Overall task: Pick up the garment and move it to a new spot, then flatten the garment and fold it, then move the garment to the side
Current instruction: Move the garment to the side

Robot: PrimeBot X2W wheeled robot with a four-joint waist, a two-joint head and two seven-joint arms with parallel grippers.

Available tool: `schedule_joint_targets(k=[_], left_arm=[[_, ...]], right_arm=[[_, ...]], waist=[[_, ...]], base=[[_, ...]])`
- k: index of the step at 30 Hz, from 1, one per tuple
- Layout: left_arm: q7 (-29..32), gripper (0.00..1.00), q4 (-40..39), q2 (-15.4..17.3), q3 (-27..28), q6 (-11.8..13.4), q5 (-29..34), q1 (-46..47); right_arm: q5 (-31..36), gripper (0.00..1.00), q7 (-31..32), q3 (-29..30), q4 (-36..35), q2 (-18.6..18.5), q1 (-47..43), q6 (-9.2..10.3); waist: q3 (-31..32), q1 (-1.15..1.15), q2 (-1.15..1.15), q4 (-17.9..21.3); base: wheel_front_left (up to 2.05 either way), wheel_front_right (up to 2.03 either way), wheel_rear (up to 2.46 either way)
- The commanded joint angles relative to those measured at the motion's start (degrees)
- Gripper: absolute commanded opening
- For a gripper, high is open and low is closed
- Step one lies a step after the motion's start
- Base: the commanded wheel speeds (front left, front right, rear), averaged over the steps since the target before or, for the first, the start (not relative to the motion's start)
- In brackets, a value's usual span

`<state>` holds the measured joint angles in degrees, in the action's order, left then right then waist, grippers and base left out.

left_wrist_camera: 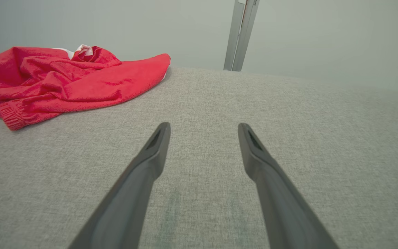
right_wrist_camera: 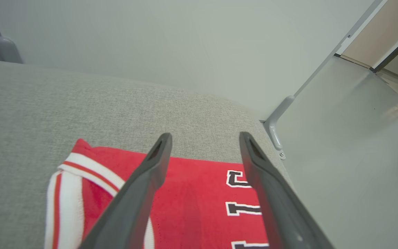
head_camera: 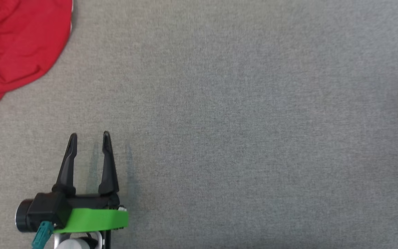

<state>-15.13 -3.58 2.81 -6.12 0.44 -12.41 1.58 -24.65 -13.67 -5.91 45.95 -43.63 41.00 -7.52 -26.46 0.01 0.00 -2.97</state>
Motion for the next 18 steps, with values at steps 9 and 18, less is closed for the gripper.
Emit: schedule_joint_targets(k=[9,18], left_arm=[[0.0,1.0,1.05,0.18,2.23,-0.3,-1.97,-7.51],[0.0,1.0,7.29,0.15,3.37,-1.8,-1.13,-13.2]], right_arm=[[7.68,1.0,-1.52,2.92,-18.98,15.15,-19.38,0.06],[17.9,1.0,-1.52,9.01,-35.21,30.36,-39.36,0.07]], waist=[[19.55,-0.01,0.0,3.68],[27.43,-0.01,0.0,2.91]], base=[[0.0,0.0,0.0],[0.0,0.0,0.0]])
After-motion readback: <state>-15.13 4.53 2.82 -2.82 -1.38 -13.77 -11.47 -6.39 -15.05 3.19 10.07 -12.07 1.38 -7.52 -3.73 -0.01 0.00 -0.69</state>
